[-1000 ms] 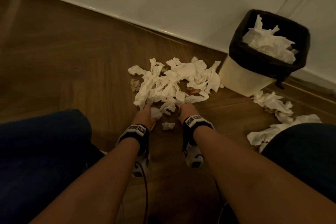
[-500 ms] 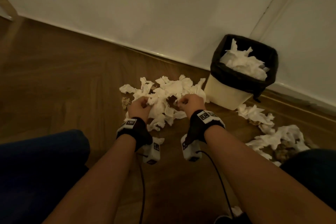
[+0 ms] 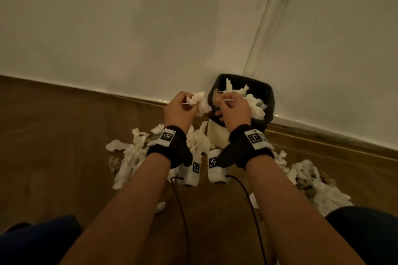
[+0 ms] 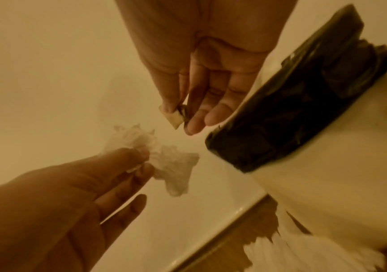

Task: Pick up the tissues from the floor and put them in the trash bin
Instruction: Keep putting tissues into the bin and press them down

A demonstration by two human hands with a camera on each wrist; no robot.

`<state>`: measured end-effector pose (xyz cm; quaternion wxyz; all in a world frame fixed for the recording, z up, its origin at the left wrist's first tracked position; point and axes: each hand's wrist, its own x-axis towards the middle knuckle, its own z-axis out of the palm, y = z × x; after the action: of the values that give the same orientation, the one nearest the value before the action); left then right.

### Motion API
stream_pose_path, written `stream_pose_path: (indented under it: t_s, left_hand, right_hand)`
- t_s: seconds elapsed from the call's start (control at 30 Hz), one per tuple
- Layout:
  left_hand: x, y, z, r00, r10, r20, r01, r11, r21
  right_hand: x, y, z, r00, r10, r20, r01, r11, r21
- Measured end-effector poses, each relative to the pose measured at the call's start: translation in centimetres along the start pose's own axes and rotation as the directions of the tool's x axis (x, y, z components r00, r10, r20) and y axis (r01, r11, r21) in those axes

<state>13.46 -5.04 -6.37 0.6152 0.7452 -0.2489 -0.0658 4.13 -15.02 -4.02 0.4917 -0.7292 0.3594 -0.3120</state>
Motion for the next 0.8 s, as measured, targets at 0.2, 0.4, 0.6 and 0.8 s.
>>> stream_pose_path:
  t_s: [0.2, 0.4, 0.6, 0.8]
  left_hand:
    - [1.4, 2.9, 4.4, 0.984, 0.137, 0.115, -0.148, 0.984, 0.097]
    - [1.8, 2.9, 7.3, 0.855, 0.279, 0.438, -0.479, 0.749, 0.458]
    - [2.1, 2.2, 8.7, 0.755, 0.205, 0.623, -0.613, 0.557, 0.560]
    - [1.4, 1.7, 9.6, 0.689, 0.046, 0.723, -0.679, 0.390, 0.622]
  right_hand:
    - [2.7, 0.5, -6.0, 0.961, -0.080, -0.265, 0.032, 0.983, -0.181]
    - [2.9, 3.8, -9.1, 0.981, -0.058, -0.188, -0.054, 0.840, -0.540]
    - [2.4, 4.8, -7.6, 0.999, -0.044, -0.029, -0.001, 0.532, -0.847]
    - [2.1, 5.0, -5.9, 0.994, 0.103, 0.031, -0.019, 0.448, -0.894]
